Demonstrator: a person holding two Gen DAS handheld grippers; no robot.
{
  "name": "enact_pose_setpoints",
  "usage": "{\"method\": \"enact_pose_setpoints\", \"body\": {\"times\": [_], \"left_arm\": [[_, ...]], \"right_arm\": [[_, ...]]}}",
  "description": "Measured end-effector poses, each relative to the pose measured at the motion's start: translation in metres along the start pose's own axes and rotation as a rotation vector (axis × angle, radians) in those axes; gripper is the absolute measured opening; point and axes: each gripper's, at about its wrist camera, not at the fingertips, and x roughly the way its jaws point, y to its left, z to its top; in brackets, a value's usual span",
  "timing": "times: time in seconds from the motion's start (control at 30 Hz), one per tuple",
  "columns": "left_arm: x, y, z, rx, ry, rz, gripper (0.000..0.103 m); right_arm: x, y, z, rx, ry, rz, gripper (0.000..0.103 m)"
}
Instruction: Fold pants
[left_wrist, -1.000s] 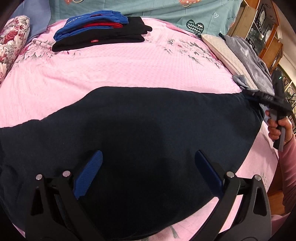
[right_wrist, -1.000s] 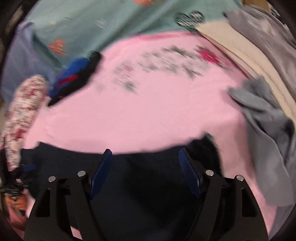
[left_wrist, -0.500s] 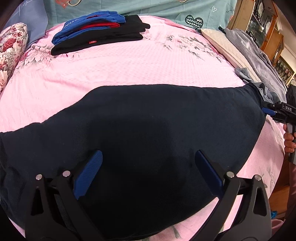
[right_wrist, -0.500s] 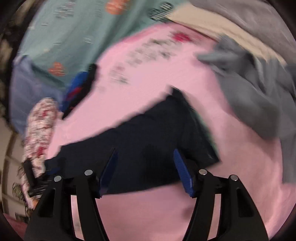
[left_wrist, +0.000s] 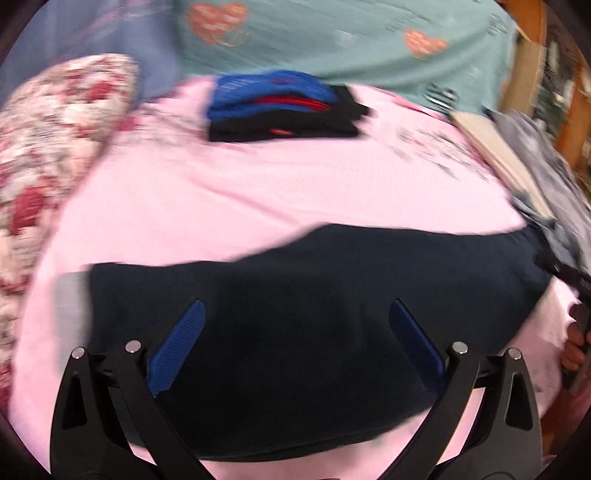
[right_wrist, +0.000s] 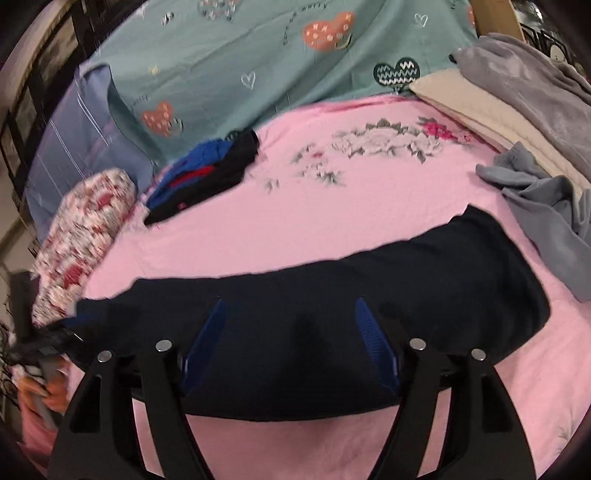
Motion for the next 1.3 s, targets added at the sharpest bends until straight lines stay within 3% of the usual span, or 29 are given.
{"method": "enact_pose_setpoints", "body": {"times": [0.07,0.1,0.13,0.17,0.27,0.4,0.47,0.53,0.6,0.67,0.73,0.8,0.9,0.97,1.0,1.07,1.13,1.17,1.3], "left_arm": [[0.003,0.032,-0.008,-0.061,0.052,0.069,0.101],[0.012,0.055,-0.021,-0.115,0.129,0.125,0.101],[0.017,0.065,-0.030,-0.134,0.162,0.128,0.101],[0.014,0.068,-0.038,-0.122,0.144,0.111,0.101],[0.000,0.048,-0.051,0.013,0.136,0.192,0.101],[-0.015,0.055,-0.049,-0.030,0.154,0.154,0.101],[-0.028,0.050,-0.038,-0.037,0.101,0.157,0.101],[-0.037,0.038,-0.019,0.017,0.001,0.127,0.101],[-0.030,0.032,-0.008,0.046,-0.035,0.144,0.101],[-0.004,0.043,-0.002,0.015,0.032,0.189,0.101],[0.032,0.064,-0.010,-0.074,0.181,0.297,0.101],[0.036,0.073,-0.021,-0.118,0.173,0.297,0.101],[0.021,0.050,-0.017,-0.074,0.162,0.377,0.101],[0.005,0.030,-0.013,-0.039,0.116,0.330,0.101],[0.000,0.010,-0.013,0.001,0.102,0.259,0.101],[0.002,-0.012,-0.018,0.075,0.118,0.217,0.101],[0.018,-0.033,-0.037,0.179,0.176,0.267,0.101],[0.015,-0.036,-0.044,0.187,0.125,0.295,0.101],[0.004,-0.034,-0.033,0.142,0.130,0.246,0.101]], "right_arm": [[0.007,-0.007,-0.003,0.036,0.033,-0.011,0.074],[0.009,-0.011,-0.002,0.055,0.045,-0.013,0.074],[0.013,-0.017,-0.002,0.087,0.058,-0.019,0.074],[0.011,-0.021,-0.002,0.103,0.061,0.006,0.074],[0.007,-0.025,-0.003,0.129,0.050,0.024,0.074],[0.007,-0.024,-0.003,0.126,0.054,0.029,0.076],[0.007,-0.025,-0.002,0.134,0.053,0.045,0.078],[0.006,-0.027,-0.002,0.144,0.049,0.057,0.078],[0.005,-0.028,-0.002,0.153,0.045,0.068,0.078],[0.003,-0.032,-0.002,0.170,0.036,0.079,0.078],[0.000,-0.037,-0.003,0.193,0.024,0.088,0.078],[-0.003,-0.045,-0.004,0.232,0.006,0.102,0.078],[-0.005,-0.057,-0.005,0.304,-0.014,0.156,0.078],[-0.004,-0.062,-0.005,0.329,-0.012,0.181,0.078],[-0.005,-0.061,-0.004,0.327,-0.013,0.182,0.078],[-0.006,-0.058,-0.004,0.314,-0.013,0.175,0.078],[-0.006,-0.058,-0.005,0.310,-0.012,0.171,0.078],[-0.006,-0.058,-0.005,0.315,-0.012,0.175,0.078],[-0.012,-0.063,-0.006,0.347,-0.020,0.190,0.078]]}}
